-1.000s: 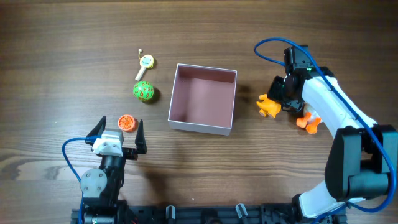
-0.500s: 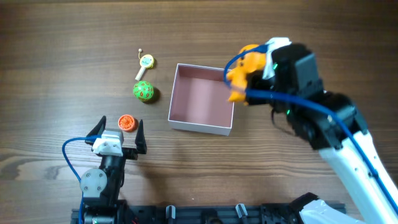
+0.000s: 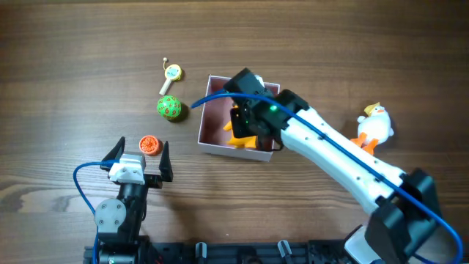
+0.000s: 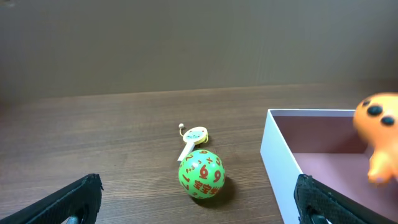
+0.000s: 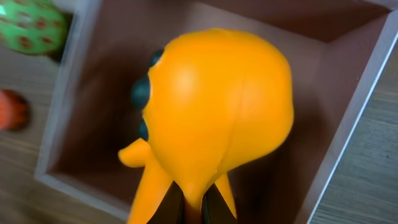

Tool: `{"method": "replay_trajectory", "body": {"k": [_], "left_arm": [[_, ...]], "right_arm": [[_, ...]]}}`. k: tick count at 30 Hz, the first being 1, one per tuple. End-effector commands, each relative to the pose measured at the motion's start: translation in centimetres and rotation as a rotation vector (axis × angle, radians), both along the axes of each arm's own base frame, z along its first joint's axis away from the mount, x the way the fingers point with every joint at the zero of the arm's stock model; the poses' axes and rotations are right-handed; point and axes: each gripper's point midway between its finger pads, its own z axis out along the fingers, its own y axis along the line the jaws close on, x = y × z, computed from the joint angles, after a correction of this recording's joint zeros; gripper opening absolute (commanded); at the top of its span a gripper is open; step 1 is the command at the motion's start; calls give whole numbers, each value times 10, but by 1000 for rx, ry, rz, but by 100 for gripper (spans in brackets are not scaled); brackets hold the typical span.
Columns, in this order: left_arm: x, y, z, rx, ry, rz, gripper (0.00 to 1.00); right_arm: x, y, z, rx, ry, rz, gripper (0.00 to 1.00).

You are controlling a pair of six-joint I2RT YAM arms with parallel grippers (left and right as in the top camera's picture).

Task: Pack container
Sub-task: 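Carry the dinosaur over the box with the right gripper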

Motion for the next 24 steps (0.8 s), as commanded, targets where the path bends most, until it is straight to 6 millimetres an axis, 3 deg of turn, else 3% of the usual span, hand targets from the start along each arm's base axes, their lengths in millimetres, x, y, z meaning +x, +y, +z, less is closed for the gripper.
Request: {"method": "replay_trajectory", "body": {"k": [1,14,24], "left_arm": [[0,-1,-2,20,-2,-4,100],[0,-1,-2,20,-2,-4,100],[0,-1,-2,20,-2,-4,100]], "right_arm": [[4,-16,-2,-83,-28,-38,4],[-13,-34,-9,-215,27,120,5],[0,-50,-3,-344,-50,178,5]]}}
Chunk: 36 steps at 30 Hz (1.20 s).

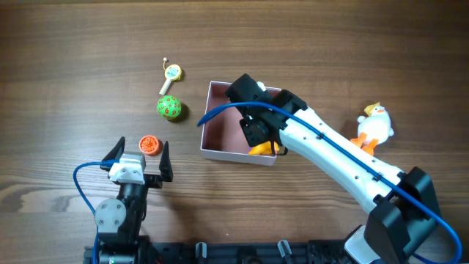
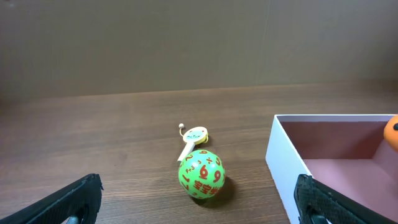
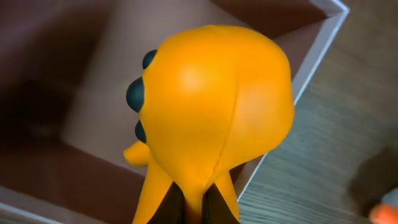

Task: Pack container
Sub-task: 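Carry the dinosaur over the box with the right gripper, then lower the dinosaur into the box and open the right gripper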

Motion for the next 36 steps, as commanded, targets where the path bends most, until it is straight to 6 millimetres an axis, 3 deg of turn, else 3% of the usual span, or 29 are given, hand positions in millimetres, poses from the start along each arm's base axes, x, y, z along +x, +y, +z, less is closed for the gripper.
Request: {"method": "replay_trajectory", "body": {"k": [1,10,16,20,30,36], "left_arm": [[0,-1,-2,20,-2,-4,100],[0,-1,-2,20,-2,-4,100],[0,-1,-2,20,-2,-4,100],[0,-1,-2,20,-2,-4,100],[0,-1,-2,20,-2,-4,100],[0,-1,-2,20,-2,-4,100]], "right_arm": [[12,-9,6,-77,-66,49,5],[22,-1,10,-64,-112,85,5],[32,-12,15,-128,-161,91,5],[19,7,7,-2,-75,104,5],[23,12,7,127,-93,-163,5],[21,11,-13,131,-93,-178,5]]}}
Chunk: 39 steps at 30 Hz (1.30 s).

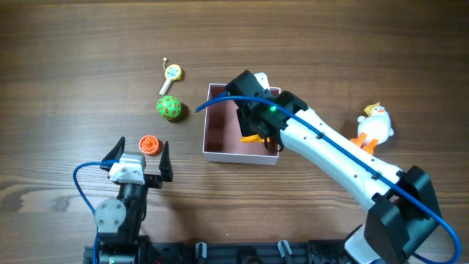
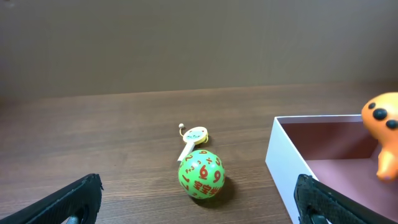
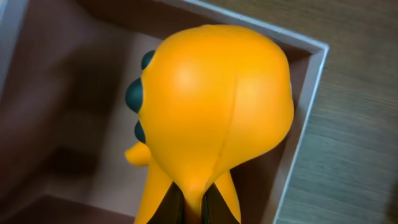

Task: Pack container
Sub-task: 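Lower the dinosaur into the box and open the right gripper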

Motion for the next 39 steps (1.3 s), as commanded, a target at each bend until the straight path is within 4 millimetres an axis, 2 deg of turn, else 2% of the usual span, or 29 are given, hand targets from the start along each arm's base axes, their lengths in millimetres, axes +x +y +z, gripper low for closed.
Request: {"method": "replay_trajectory", "body": {"k": [1,5,9,14,17,23,25,26,29,30,34,39], "left_arm": [[0,-1,-2,20,-2,-4,100],[0,-1,-2,20,-2,-4,100],[0,-1,-2,20,-2,-4,100],[0,-1,-2,20,-2,-4,100],[0,-1,-2,20,-1,-4,100],[0,-1,-2,20,-2,-4,100],[0,-1,-2,20,-2,-4,100],[0,-1,-2,20,-2,-4,100],[0,-1,-2,20,-2,-4,100],[0,-1,-2,20,-2,-4,100],[0,-1,-2,20,-2,-4,100],[0,-1,-2,20,-1,-4,100]], "right_arm": [[-5,-4,-14,3,20,-26,5],[-3,-13,-17,-36,-3,-41,5],[1,-11,-24,-47,1,-24,5],[11,-13,-48,-69,21,-39,5],[14,-21,-57,-86,43,-62,5],[15,-41,-59,-109,75,-103,6],[14,-41,-59,-114,81,-77,10],[14,-41,-59,-114,81,-76,17],[14,-40,-59,-113,81,-76,52],[14,-40,-59,-113,81,-77,60],[16,-39,-55,-108,75,-78,66],[26,-32,-6,-66,20,-79,69]]}}
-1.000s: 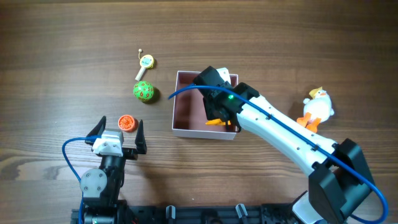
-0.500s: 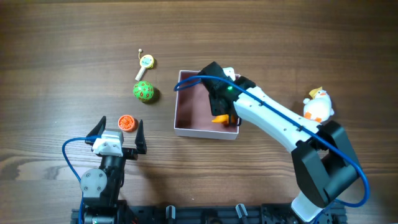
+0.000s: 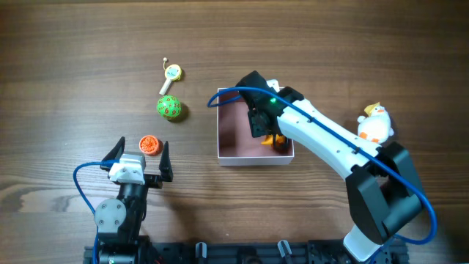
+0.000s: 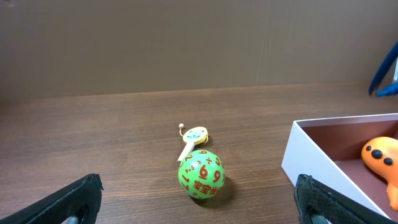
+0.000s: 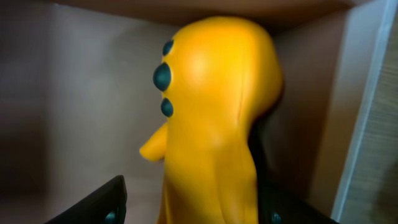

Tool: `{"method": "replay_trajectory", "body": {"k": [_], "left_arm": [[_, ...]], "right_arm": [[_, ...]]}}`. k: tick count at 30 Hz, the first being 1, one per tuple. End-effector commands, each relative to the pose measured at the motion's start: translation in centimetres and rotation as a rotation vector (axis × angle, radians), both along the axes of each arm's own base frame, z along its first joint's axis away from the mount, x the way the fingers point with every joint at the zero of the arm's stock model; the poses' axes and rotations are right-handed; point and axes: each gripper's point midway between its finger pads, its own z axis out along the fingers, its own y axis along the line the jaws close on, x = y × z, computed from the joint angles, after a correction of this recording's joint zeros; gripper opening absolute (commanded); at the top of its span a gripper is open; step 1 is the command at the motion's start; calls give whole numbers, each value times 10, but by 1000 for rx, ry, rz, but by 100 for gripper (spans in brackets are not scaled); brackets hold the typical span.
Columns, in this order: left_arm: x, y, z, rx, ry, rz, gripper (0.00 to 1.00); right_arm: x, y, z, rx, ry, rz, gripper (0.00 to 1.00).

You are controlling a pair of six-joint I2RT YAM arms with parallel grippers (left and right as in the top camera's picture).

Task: Pack container
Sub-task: 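Lower the dinosaur into the box and open the right gripper, then move the right gripper to the white plush duck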

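Observation:
A white box (image 3: 253, 160) with a dusky pink inside sits mid-table; its wall (image 4: 311, 168) shows in the left wrist view. An orange octopus toy (image 3: 277, 139) with dark dots lies in the box's right part (image 5: 211, 124) and peeks over the wall (image 4: 382, 155). My right gripper (image 3: 262, 125) reaches down into the box, open, its fingers standing either side of the toy (image 5: 193, 205). My left gripper (image 3: 139, 155) is open and holds nothing near the front left.
A green ball with red numbers (image 3: 170, 108) and a yellow keychain (image 3: 171, 73) lie left of the box. A small orange round toy (image 3: 149, 144) sits by my left gripper. A white and orange duck (image 3: 374, 125) stands at the far right.
My right gripper was shut on the octopus toy over the box's right edge. Now it is open with the toy low inside the box. The box sits further right.
My right gripper held the octopus toy over the box at every earlier moment, shifting from the middle toward its right wall. The box has slid rightward bit by bit. Now the toy is inside and released. The left arm has not moved.

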Motion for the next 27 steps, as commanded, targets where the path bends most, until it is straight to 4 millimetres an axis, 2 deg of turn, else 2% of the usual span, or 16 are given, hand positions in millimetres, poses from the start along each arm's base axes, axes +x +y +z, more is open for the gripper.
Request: {"method": "replay_trajectory", "body": {"k": [1,4,6,8,9,10,13,17,19,22,24,27], "left_arm": [[0,-1,-2,20,-2,-4,100],[0,-1,-2,20,-2,-4,100],[0,-1,-2,20,-2,-4,100],[0,-1,-2,20,-2,-4,100],[0,-1,-2,20,-2,-4,100],[0,-1,-2,20,-2,-4,100],[0,-1,-2,20,-2,-4,100],[0,-1,-2,20,-2,-4,100],[0,-1,-2,20,-1,-4,100],[0,-1,-2,20,-2,-4,100],[0,-1,-2,20,-2,-4,100],[0,-1,-2,20,-2,-4,100]], "right_arm": [[20,10,59,67,-121,-4,70],[18,7,112,107,-196,-7,71],[12,-10,135,87,-226,-38,71],[2,-45,151,46,-244,-154,73],[-3,-66,156,25,-249,-236,77],[-8,-96,160,9,-240,-338,81],[-12,-144,158,7,-189,-481,82],[-18,-210,140,-5,-135,-688,85],[-21,-231,132,-1,-111,-729,86],[-23,-249,121,24,-92,-759,86],[-23,-258,111,36,-91,-794,92],[-22,-261,86,88,-73,-797,94]]}}
